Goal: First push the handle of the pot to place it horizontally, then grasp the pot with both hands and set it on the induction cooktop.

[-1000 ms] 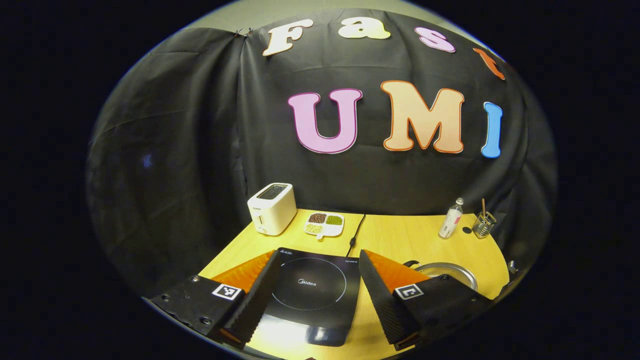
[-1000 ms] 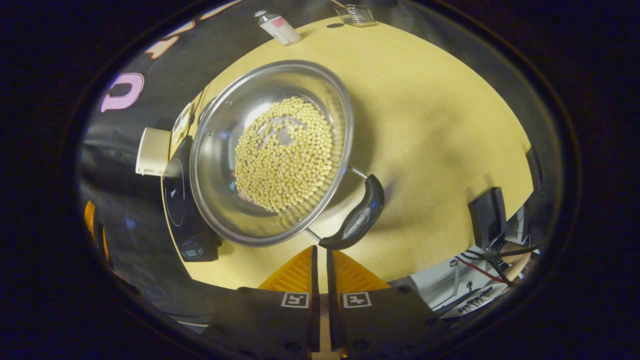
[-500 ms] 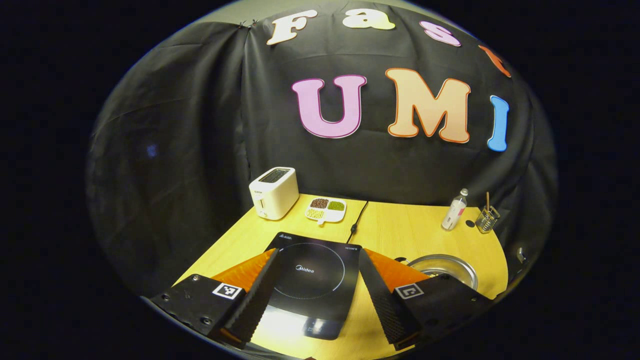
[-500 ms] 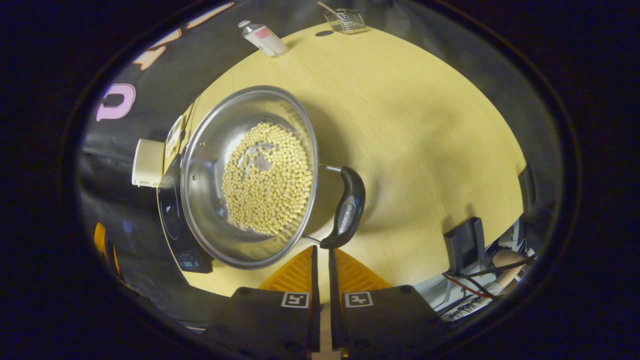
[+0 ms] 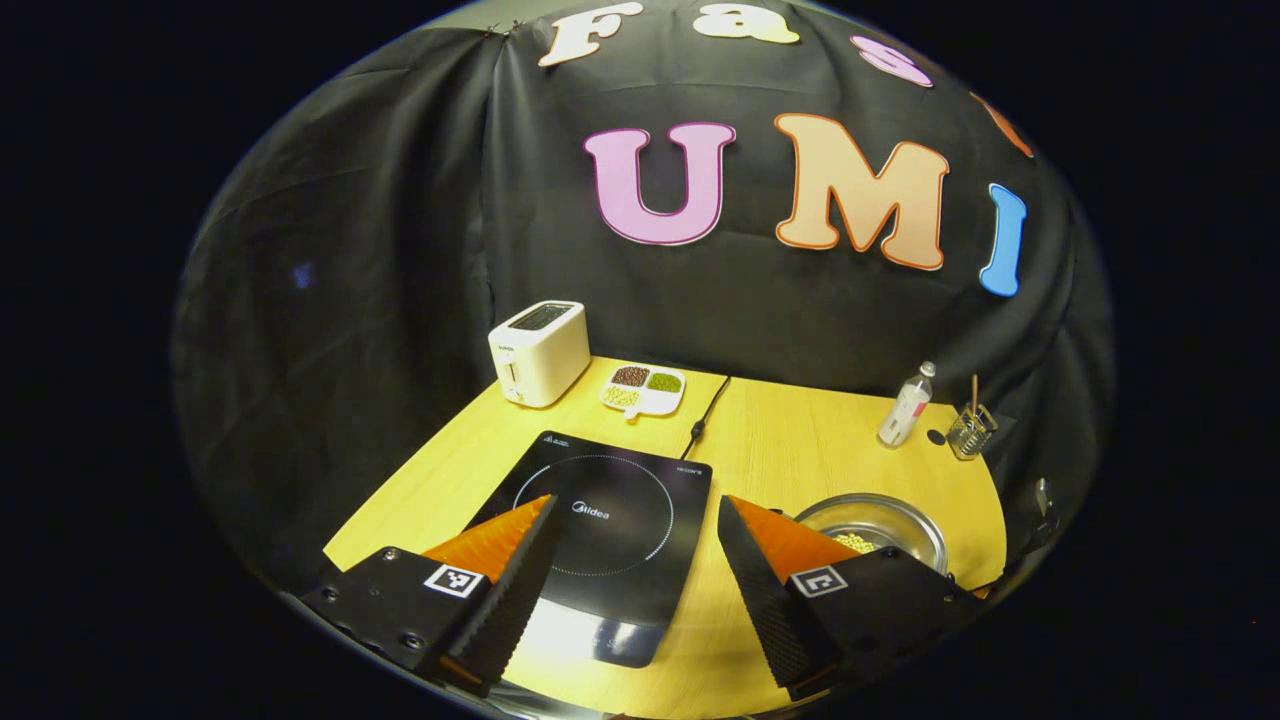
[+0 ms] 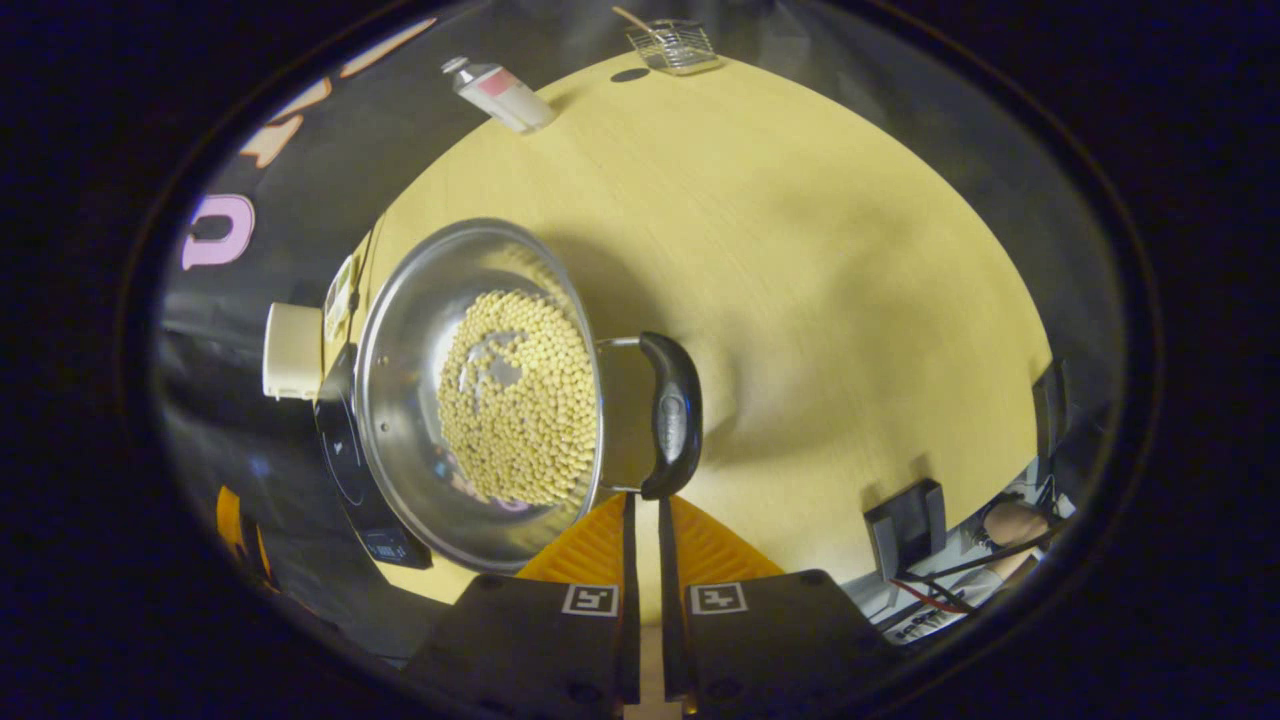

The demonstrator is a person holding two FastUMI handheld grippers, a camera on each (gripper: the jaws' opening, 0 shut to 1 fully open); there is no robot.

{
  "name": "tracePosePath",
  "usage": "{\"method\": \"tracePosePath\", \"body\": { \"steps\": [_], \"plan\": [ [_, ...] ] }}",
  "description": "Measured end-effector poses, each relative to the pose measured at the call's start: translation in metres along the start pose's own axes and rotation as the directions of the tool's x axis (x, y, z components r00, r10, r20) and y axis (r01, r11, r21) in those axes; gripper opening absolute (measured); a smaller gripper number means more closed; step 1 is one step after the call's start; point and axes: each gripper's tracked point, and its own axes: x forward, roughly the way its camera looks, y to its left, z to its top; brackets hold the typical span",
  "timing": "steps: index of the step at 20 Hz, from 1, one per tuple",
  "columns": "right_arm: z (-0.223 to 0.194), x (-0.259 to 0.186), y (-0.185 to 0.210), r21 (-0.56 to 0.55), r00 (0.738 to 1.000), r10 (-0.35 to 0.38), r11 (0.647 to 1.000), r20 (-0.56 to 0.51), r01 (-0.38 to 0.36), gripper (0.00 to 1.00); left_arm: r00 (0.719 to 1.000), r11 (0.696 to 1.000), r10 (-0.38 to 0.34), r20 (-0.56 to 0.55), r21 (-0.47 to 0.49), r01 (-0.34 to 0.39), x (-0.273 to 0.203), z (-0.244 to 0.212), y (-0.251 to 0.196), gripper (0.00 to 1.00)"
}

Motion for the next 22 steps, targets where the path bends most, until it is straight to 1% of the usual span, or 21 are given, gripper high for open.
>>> {"method": "tracePosePath", "body": {
  "steps": [4,7,11,16,22],
  "plan": [
    [0.025,0.006,0.000,0.013,1.000,0.014,1.000,0.010,-0.014,0.12,0.998,0.999,-0.048,-0.028,-0.019,0.047,0.000,-0.012,-0.016,0.96],
    [0.035,0.005,0.002,0.013,1.000,0.019,1.000,0.012,-0.019,0.12,0.997,0.999,-0.037,-0.062,-0.017,0.036,0.001,-0.024,-0.015,0.95],
    [0.043,0.008,-0.001,0.010,1.000,0.023,1.000,0.005,-0.023,0.12,0.991,0.997,-0.063,-0.119,-0.058,0.057,0.002,-0.042,-0.024,0.96],
    [0.057,0.011,-0.002,0.009,0.999,0.038,0.999,0.019,-0.038,0.12,0.988,0.995,-0.063,-0.142,-0.084,0.052,0.005,-0.051,-0.027,0.97],
    [0.068,0.010,-0.007,-0.051,0.998,0.028,0.998,0.058,-0.025,0.12,0.979,0.993,-0.096,-0.180,-0.089,0.081,0.012,-0.067,-0.038,0.97]
  ]
}}
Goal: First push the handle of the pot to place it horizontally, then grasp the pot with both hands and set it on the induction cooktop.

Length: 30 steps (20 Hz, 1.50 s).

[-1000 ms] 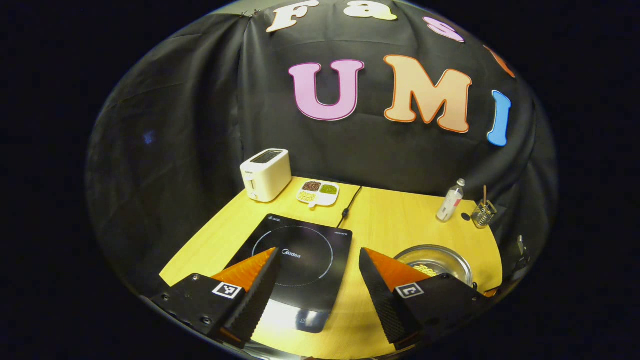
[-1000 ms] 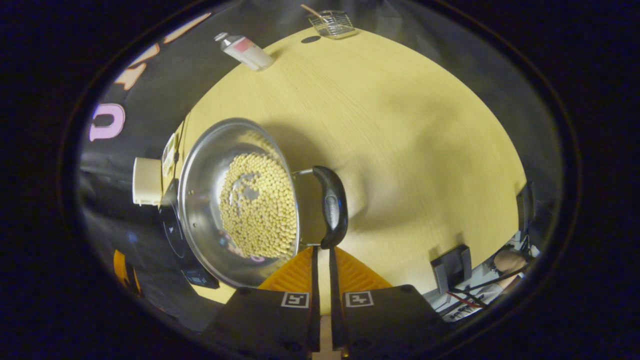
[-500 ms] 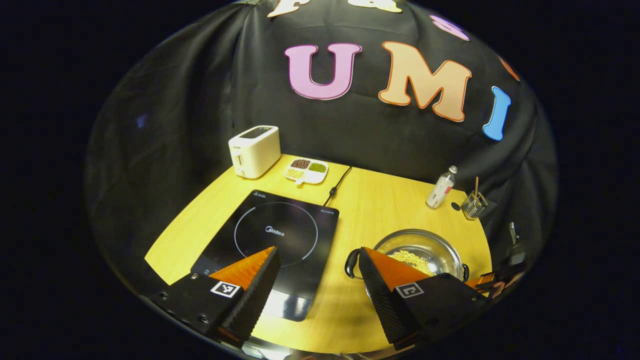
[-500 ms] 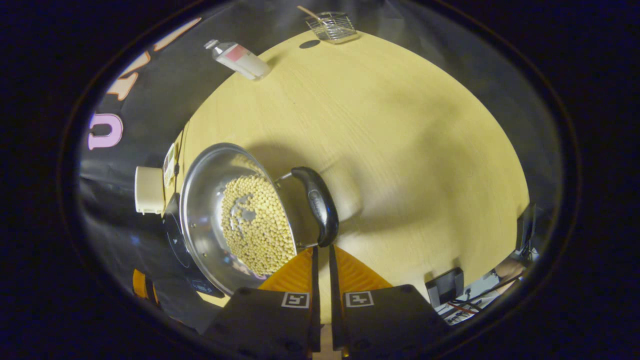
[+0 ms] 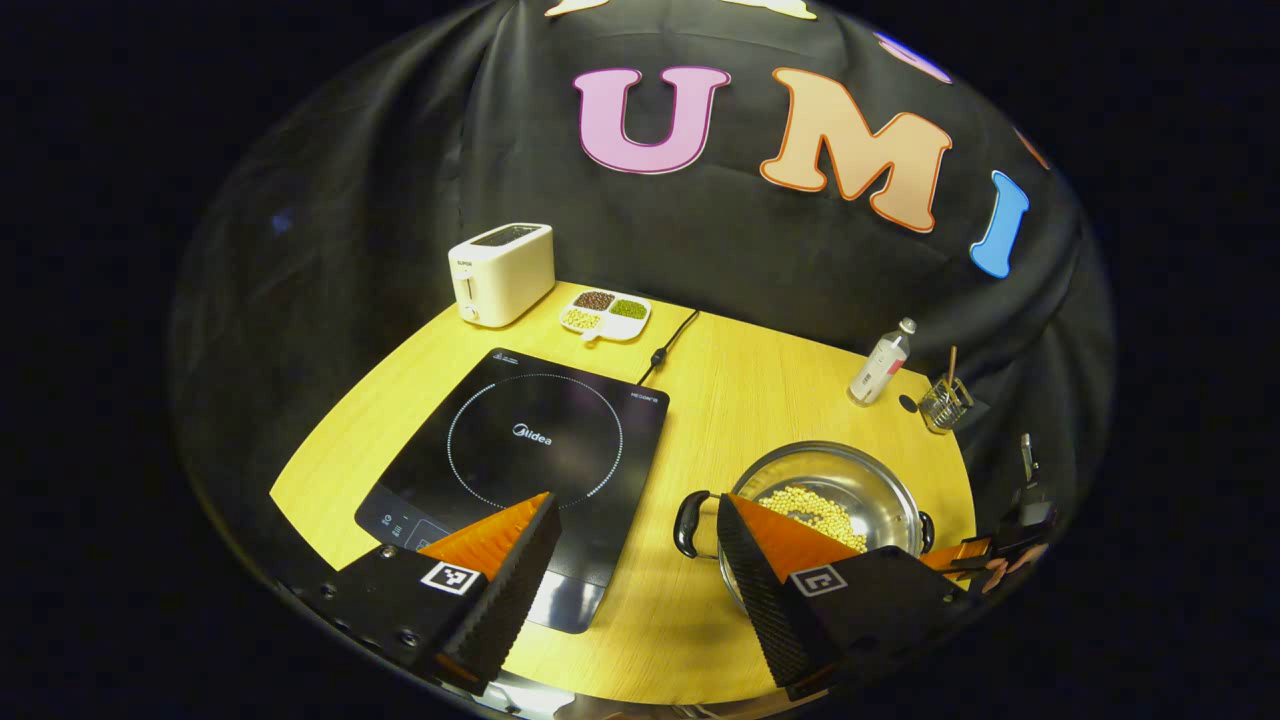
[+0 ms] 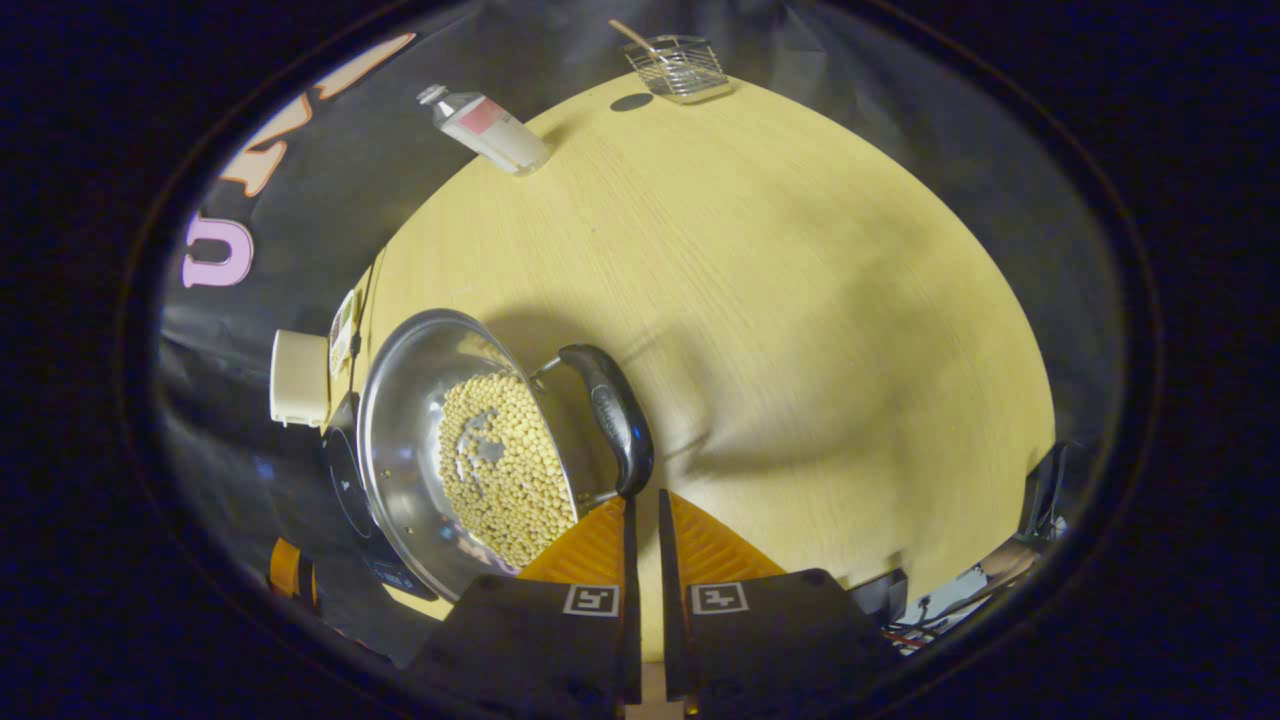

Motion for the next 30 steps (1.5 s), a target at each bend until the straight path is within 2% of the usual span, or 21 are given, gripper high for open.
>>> {"method": "tracePosePath", "body": {
  "steps": [1,2,3,6,7,9,11,12,16,19,25,30],
  "plan": [
    [-0.001,-0.004,-0.001,-0.005,1.000,0.000,1.000,0.007,0.000,0.12,1.000,1.000,-0.008,-0.009,0.004,0.008,0.002,-0.004,-0.002,0.96],
    [0.001,-0.006,-0.006,-0.010,1.000,-0.015,1.000,0.015,0.016,0.02,1.000,1.000,-0.018,-0.020,0.010,0.018,0.003,-0.006,-0.005,0.96],
    [-0.001,-0.007,-0.012,-0.020,0.999,-0.030,0.999,0.020,0.031,0.12,0.999,1.000,-0.028,-0.030,0.014,0.028,0.005,-0.010,-0.008,0.96],
    [0.002,-0.024,-0.016,-0.031,0.999,-0.003,0.999,0.034,0.004,0.73,0.995,0.998,-0.055,-0.080,0.023,0.057,0.011,-0.022,-0.015,0.96],
    [0.002,-0.030,-0.015,-0.034,0.999,0.011,0.999,0.036,-0.010,0.67,0.993,0.998,-0.061,-0.101,0.025,0.063,0.014,-0.027,-0.016,0.96],
    [0.010,-0.040,-0.019,-0.080,0.998,0.005,0.997,0.066,0.000,0.83,0.987,0.996,-0.085,-0.139,0.023,0.089,0.019,-0.035,-0.023,0.96],
    [0.020,-0.053,-0.013,-0.109,0.996,0.021,0.994,0.089,-0.011,0.89,0.979,0.993,-0.112,-0.172,0.016,0.116,0.024,-0.041,-0.030,0.96],
    [0.026,-0.058,-0.008,-0.116,0.995,0.036,0.993,0.098,-0.025,1.00,0.974,0.992,-0.122,-0.188,0.013,0.127,0.026,-0.044,-0.033,0.96],
    [0.045,-0.059,0.005,-0.142,0.992,0.065,0.989,0.105,-0.049,1.00,0.960,0.987,-0.145,-0.241,0.026,0.156,0.041,-0.047,-0.039,0.96],
    [0.050,-0.047,0.009,-0.148,0.995,0.066,0.987,0.072,-0.055,1.00,0.937,0.983,-0.153,-0.313,0.046,0.176,0.056,-0.056,-0.043,0.95],
    [0.049,-0.019,0.018,-0.172,0.996,0.081,0.982,-0.020,-0.083,1.00,0.901,0.985,-0.124,-0.416,0.058,0.162,0.081,-0.069,-0.048,0.95],
    [0.047,0.006,0.017,-0.195,0.994,0.064,0.978,-0.084,-0.079,0.99,0.878,0.988,-0.074,-0.473,0.084,0.128,0.099,-0.077,-0.047,0.94]
  ]
}}
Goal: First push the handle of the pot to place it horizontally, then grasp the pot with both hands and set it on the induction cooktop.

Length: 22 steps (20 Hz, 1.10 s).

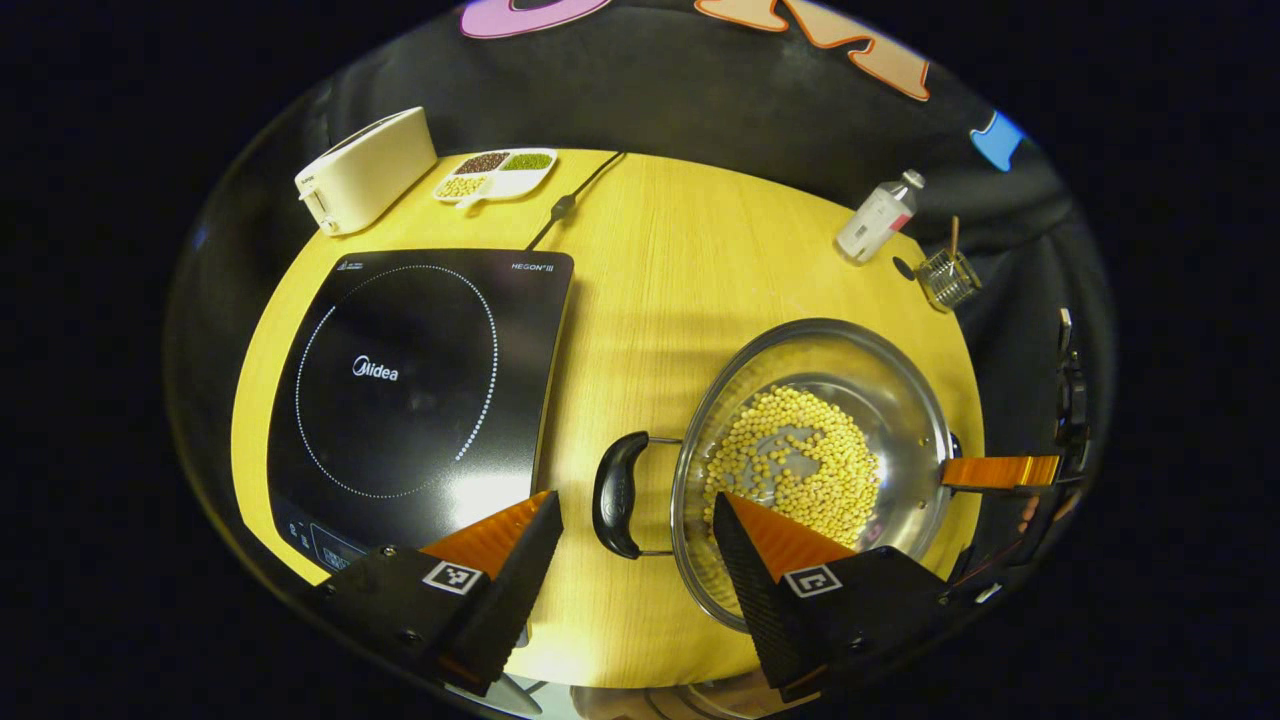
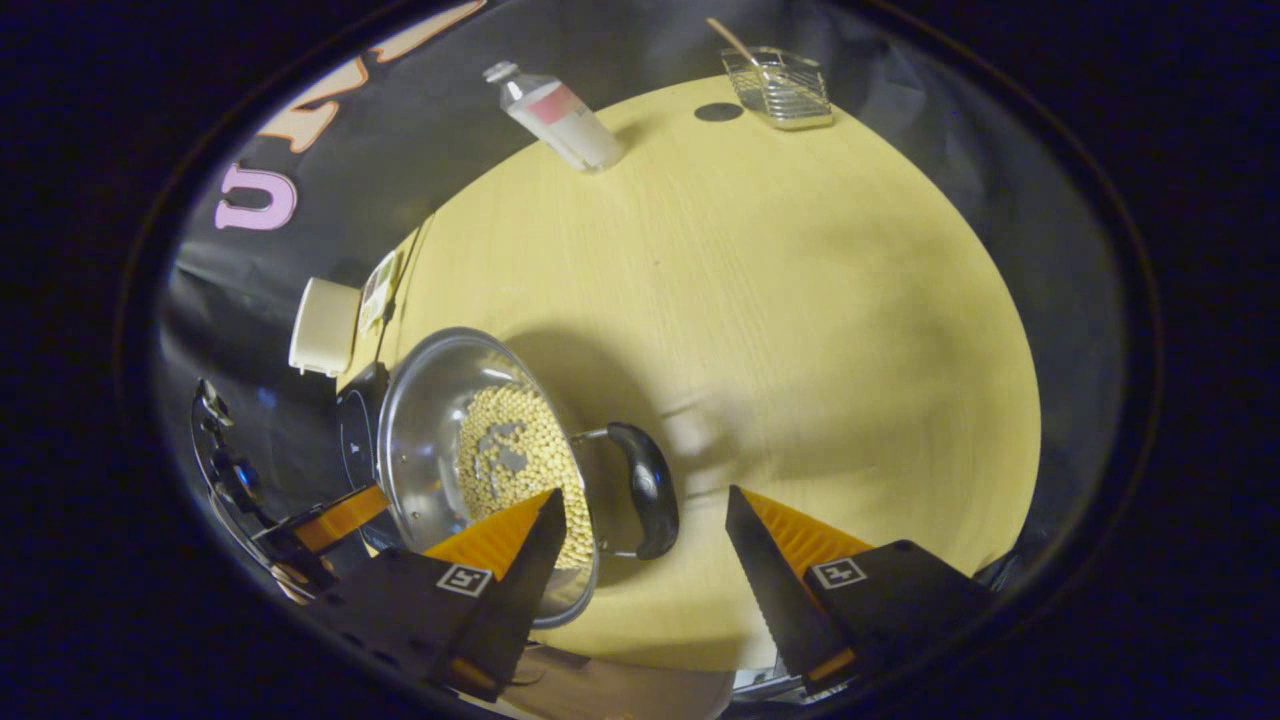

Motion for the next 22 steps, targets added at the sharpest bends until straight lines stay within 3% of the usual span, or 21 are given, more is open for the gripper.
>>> {"method": "tracePosePath", "body": {
  "steps": [4,5,6,14,15,17,19,22],
  "plan": [
    [-0.003,0.018,0.001,-0.002,0.999,0.005,1.000,-0.046,-0.005,0.98,0.999,1.000,0.010,-0.052,-0.012,-0.010,0.015,-0.004,-0.005,0.93],
    [-0.002,0.021,0.002,0.001,0.998,0.007,1.000,-0.056,-0.006,0.86,0.998,1.000,0.011,-0.062,-0.011,-0.012,0.019,-0.004,-0.006,0.93],
    [-0.001,0.025,0.002,0.001,0.998,0.012,1.000,-0.065,-0.011,0.80,0.998,1.000,0.015,-0.069,-0.006,-0.015,0.022,-0.003,-0.007,0.93],
    [-0.005,0.046,0.003,-0.002,0.993,0.019,1.000,-0.121,-0.019,0.80,0.988,0.999,0.050,-0.146,0.012,-0.049,0.046,-0.011,-0.008,0.86],
    [-0.007,0.047,0.010,0.011,0.991,0.047,0.999,-0.128,-0.046,0.80,0.987,0.999,0.049,-0.151,0.007,-0.048,0.047,-0.012,-0.008,0.85],
    [-0.010,0.049,0.015,0.003,0.988,0.059,0.998,-0.144,-0.059,0.66,0.984,0.998,0.060,-0.170,0.011,-0.059,0.051,-0.016,-0.005,0.84],
    [-0.009,0.049,0.013,-0.006,0.987,0.053,0.998,-0.152,-0.055,0.60,0.982,0.998,0.068,-0.179,0.012,-0.067,0.051,-0.015,-0.003,0.72],
    [-0.008,0.049,0.013,-0.011,0.988,0.044,0.999,-0.149,-0.046,0.52,0.983,0.998,0.062,-0.170,0.002,-0.063,0.052,-0.015,-0.003,0.70]
  ]
}}
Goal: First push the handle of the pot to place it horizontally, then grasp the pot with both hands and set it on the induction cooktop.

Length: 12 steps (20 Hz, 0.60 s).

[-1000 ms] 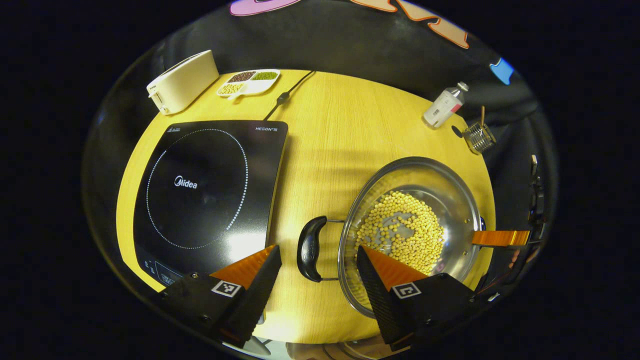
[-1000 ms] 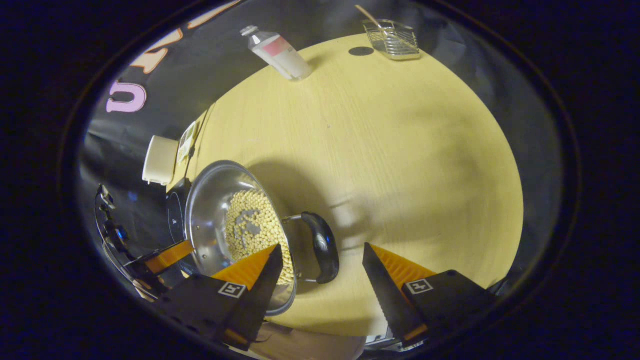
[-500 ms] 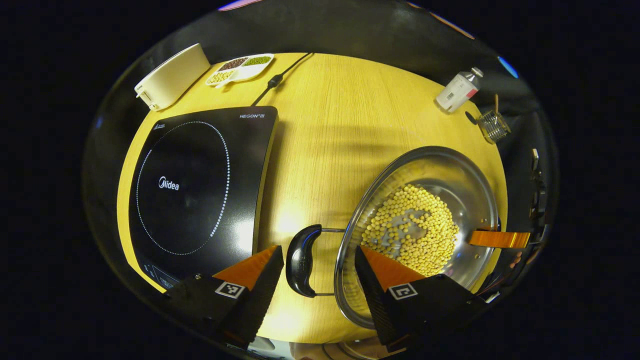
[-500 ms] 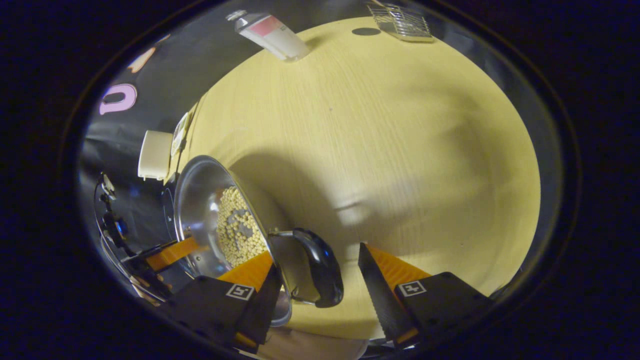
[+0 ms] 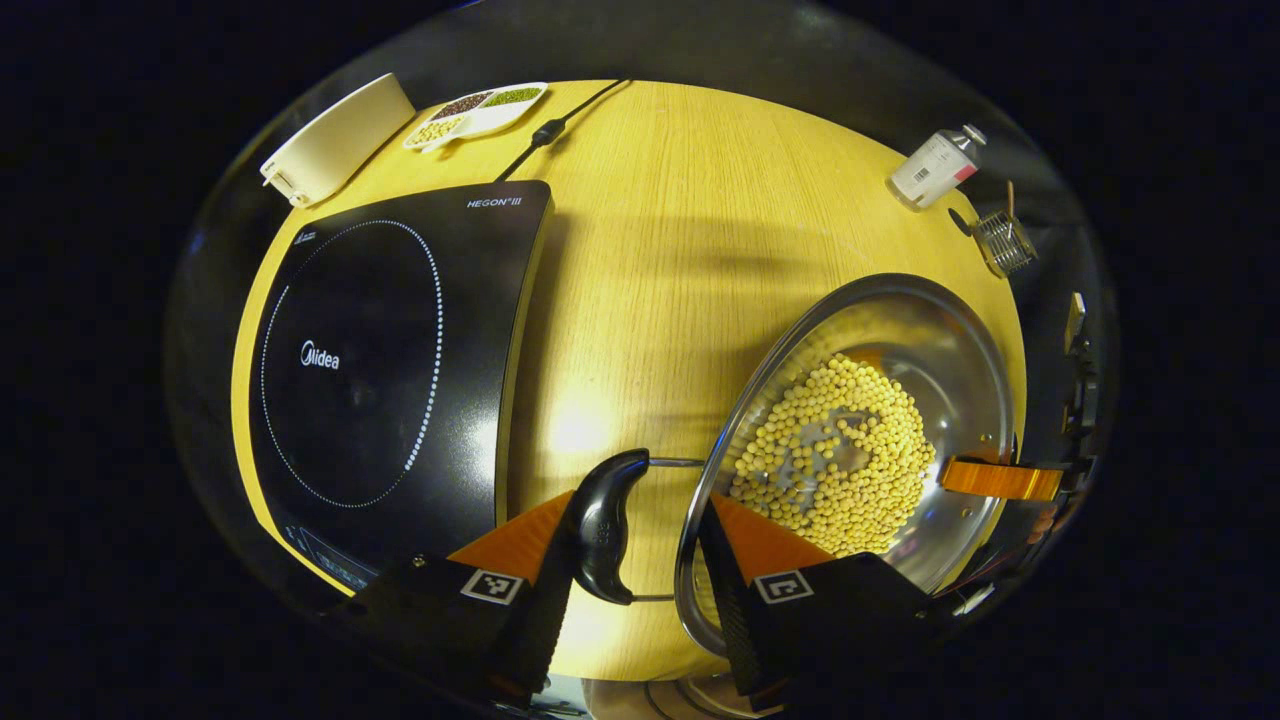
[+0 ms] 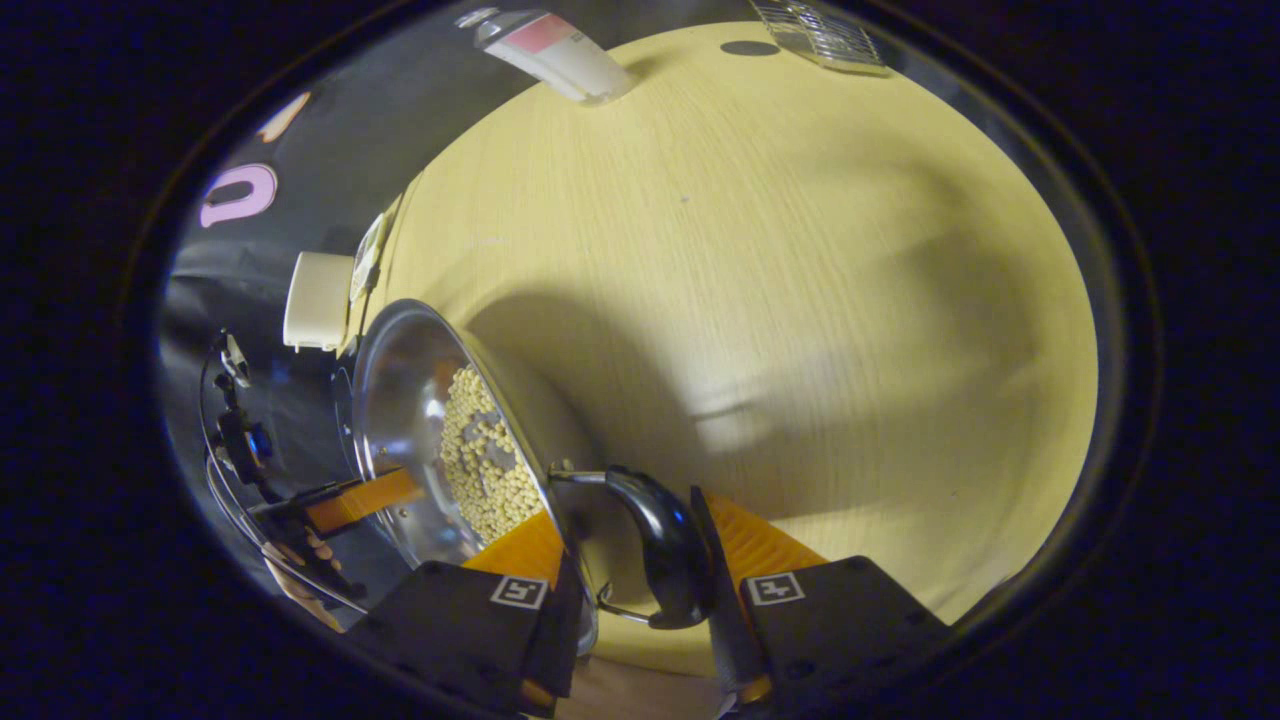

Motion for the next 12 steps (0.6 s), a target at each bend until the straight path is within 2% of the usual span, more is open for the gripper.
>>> {"method": "tracePosePath", "body": {
  "steps": [5,12],
  "plan": [
    [0.001,-0.002,-0.007,-0.093,0.994,-0.108,0.990,0.020,0.109,0.51,1.000,1.000,0.009,0.001,-0.004,-0.009,-0.002,-0.005,-0.001,0.67],
    [0.003,-0.005,-0.008,-0.090,0.989,-0.125,0.987,0.074,0.131,0.52,0.999,0.999,0.002,0.044,0.037,-0.004,-0.023,-0.012,-0.012,0.66]
  ]
}}
